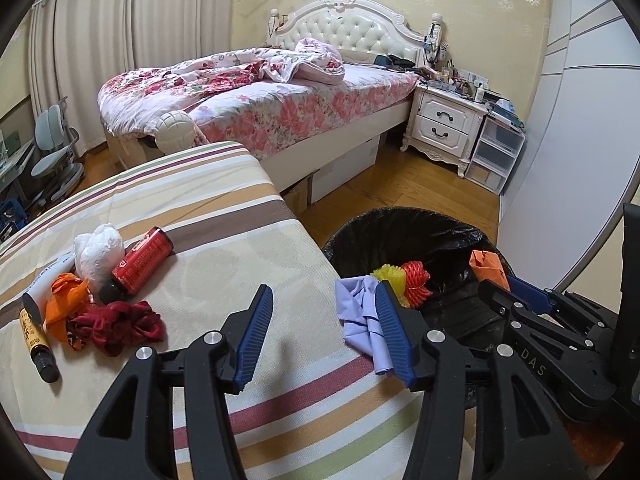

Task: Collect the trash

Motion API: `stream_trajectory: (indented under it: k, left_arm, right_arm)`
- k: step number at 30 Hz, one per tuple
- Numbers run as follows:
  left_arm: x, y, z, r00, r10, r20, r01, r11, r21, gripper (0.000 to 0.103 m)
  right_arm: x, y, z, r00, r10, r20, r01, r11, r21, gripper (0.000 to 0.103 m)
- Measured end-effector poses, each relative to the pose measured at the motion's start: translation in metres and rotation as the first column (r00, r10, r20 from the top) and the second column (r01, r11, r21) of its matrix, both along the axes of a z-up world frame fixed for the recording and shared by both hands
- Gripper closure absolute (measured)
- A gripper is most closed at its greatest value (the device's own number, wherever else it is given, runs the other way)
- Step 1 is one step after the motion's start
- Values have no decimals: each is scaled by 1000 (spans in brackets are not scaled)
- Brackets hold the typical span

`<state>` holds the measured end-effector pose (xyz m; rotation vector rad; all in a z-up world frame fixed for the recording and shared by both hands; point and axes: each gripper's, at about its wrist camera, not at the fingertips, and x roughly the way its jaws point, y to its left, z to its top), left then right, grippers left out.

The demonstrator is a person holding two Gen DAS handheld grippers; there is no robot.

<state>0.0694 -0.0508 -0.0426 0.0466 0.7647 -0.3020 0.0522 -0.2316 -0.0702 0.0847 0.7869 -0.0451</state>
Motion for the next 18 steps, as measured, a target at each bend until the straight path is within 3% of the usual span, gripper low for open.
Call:
stream_trajectory:
  k: [18]
  left_arm:
    - [1, -26, -7, 997, -70, -37, 73, 994, 84, 50]
  right_arm:
    - [-1, -8, -3, 1000, -11, -8, 11, 1000, 14, 75]
